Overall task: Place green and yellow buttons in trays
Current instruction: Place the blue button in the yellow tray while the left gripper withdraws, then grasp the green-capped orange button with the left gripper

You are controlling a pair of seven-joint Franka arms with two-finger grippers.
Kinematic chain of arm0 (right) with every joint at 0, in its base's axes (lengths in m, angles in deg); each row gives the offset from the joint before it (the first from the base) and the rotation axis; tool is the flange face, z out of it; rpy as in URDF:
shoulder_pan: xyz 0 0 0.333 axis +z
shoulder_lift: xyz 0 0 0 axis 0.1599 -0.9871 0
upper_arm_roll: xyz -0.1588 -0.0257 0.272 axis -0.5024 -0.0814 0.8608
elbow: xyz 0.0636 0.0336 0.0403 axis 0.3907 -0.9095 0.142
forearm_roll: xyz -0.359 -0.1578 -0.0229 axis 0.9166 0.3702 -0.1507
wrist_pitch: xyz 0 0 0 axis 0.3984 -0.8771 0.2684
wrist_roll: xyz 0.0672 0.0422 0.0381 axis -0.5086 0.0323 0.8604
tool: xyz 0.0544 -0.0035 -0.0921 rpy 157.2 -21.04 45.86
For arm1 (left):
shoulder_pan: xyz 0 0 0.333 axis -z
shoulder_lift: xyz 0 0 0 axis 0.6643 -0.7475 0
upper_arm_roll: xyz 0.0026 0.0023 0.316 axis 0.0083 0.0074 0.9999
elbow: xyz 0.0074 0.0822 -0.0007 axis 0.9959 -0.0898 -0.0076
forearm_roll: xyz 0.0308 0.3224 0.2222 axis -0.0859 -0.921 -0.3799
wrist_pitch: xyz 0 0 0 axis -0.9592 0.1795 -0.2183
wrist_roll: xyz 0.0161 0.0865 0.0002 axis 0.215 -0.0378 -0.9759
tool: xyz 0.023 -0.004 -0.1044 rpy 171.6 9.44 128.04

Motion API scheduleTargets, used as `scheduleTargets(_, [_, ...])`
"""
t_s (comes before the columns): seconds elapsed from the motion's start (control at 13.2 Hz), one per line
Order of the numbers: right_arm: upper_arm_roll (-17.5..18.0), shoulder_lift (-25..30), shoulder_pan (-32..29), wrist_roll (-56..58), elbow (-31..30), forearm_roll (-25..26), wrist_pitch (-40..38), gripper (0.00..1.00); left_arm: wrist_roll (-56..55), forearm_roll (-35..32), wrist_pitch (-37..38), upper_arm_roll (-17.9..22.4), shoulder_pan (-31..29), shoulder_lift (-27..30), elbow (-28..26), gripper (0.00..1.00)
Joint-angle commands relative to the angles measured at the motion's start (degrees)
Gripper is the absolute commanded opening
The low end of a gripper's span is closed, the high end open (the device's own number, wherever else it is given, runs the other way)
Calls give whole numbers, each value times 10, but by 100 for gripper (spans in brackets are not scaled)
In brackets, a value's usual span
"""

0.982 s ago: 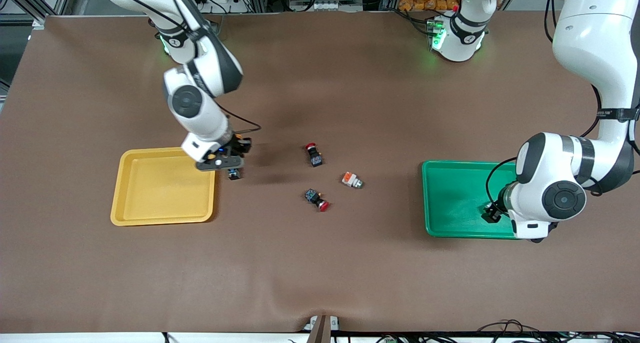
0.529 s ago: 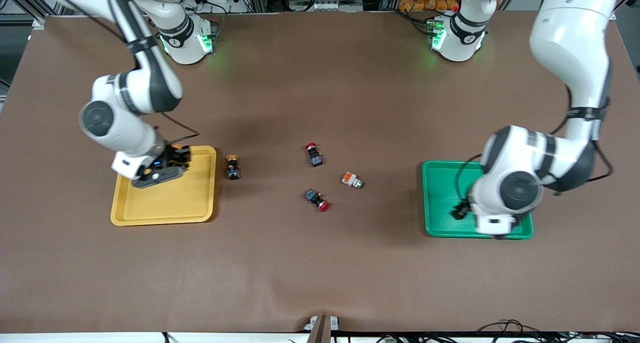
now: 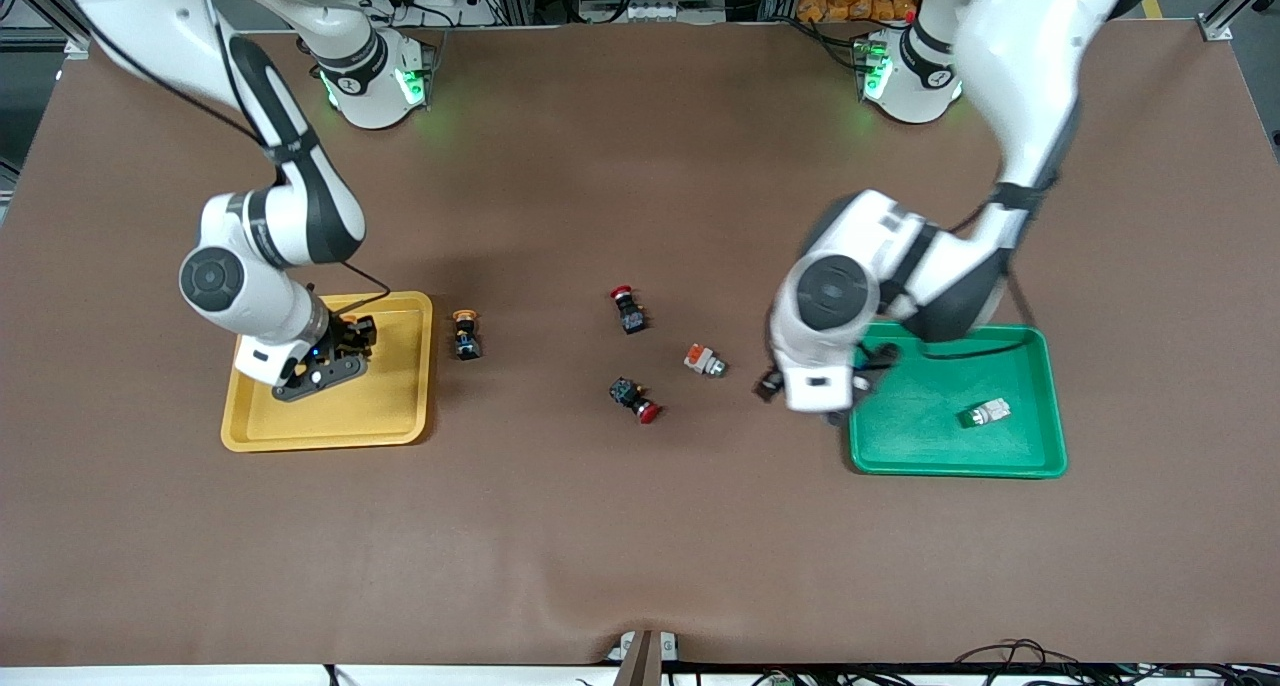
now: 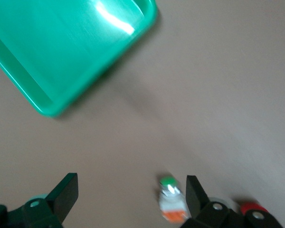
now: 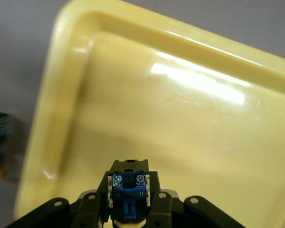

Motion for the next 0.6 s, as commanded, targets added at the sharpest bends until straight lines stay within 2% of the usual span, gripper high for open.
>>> scheduleTargets(0.0, [11, -33, -28, 29, 32, 12, 2, 0, -54, -3, -48, 3, 32, -29, -5, 100])
scheduleTargets(0.23, [10, -48, -27, 30, 30, 11, 32, 0, -163, -10, -106, 15, 65, -53, -14, 100])
scheduleTargets(0.3, [11, -48, -26, 31, 30, 11, 32, 11, -176, -15, -124, 15, 65, -54, -28, 100])
scheduleTargets(0.38, [11, -47, -26, 31, 28, 11, 32, 50, -178, -14, -141, 15, 64, -54, -44, 100])
scheduleTargets(0.45, [11, -48, -27, 31, 28, 11, 33, 75, -183, -15, -155, 15, 64, -54, -61, 100])
scheduleTargets(0.53, [11, -47, -27, 32, 28, 11, 32, 79, -185, -15, -172, 15, 63, -54, -76, 100])
